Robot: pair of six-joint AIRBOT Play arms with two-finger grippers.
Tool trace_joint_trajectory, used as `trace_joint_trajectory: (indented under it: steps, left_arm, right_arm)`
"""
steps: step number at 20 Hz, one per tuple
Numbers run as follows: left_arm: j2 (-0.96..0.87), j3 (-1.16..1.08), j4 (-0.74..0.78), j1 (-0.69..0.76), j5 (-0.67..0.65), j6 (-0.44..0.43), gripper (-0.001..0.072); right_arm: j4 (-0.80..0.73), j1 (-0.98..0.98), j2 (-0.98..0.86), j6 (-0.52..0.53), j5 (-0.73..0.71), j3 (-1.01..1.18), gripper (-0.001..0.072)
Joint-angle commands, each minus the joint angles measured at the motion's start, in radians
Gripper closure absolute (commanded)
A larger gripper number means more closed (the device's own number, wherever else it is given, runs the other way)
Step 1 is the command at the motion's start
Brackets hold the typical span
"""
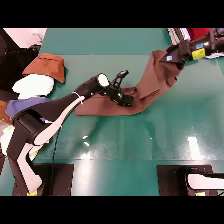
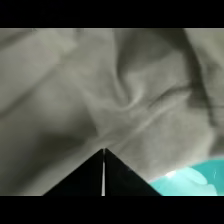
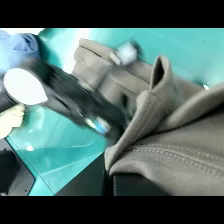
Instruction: Fold the shirts.
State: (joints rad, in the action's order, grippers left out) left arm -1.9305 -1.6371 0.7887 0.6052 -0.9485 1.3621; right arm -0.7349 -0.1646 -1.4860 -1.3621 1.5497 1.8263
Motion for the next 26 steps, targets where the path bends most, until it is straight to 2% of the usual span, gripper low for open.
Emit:
trace_joint_trajectory:
  steps: [1, 5, 10, 14, 18, 20, 23, 24, 26]
  left_arm:
    - [-0.012, -0.004, 0.004, 0.025, -0.02, -0.009, 0.0686]
    - [-0.005, -0.004, 0.052, 0.017, -0.094, -0.008, 0.0686]
    - [0.089, -0.003, 0.217, -0.056, -0.246, -0.008, 0.0687]
    - [0.225, -0.003, 0.364, -0.174, -0.356, -0.008, 0.0687]
    - [0.401, -0.003, 0.391, -0.35, -0.384, -0.029, 0.0686]
    - [0.484, -0.003, 0.391, -0.443, -0.383, -0.034, 0.0685]
    - [0.575, -0.004, 0.391, -0.563, -0.38, -0.034, 0.0685]
    - [0.592, -0.004, 0.391, -0.597, -0.38, -0.034, 0.0685]
    - [0.614, -0.004, 0.39, -0.65, -0.391, -0.034, 0.0685]
  right_arm:
    - [0.005, -0.077, -0.047, -0.01, -0.003, 0.075, 0.0702]
    - [0.0, -0.113, -0.052, -0.008, -0.017, 0.068, 0.0702]
    - [0.002, -0.129, -0.052, -0.006, -0.026, 0.068, 0.0703]
    - [0.001, -0.167, -0.054, -0.005, -0.044, 0.068, 0.0702]
    - [0.011, -0.272, -0.101, 0.022, -0.082, 0.069, 0.0702]
    - [0.011, -0.369, -0.153, 0.053, -0.155, 0.069, 0.0701]
    - [0.013, -0.554, -0.26, 0.119, -0.407, 0.069, 0.0695]
    - [0.034, -0.606, -0.299, 0.153, -0.491, 0.072, 0.0614]
    - [0.058, -0.685, -0.386, 0.2, -0.568, 0.137, 0.0202]
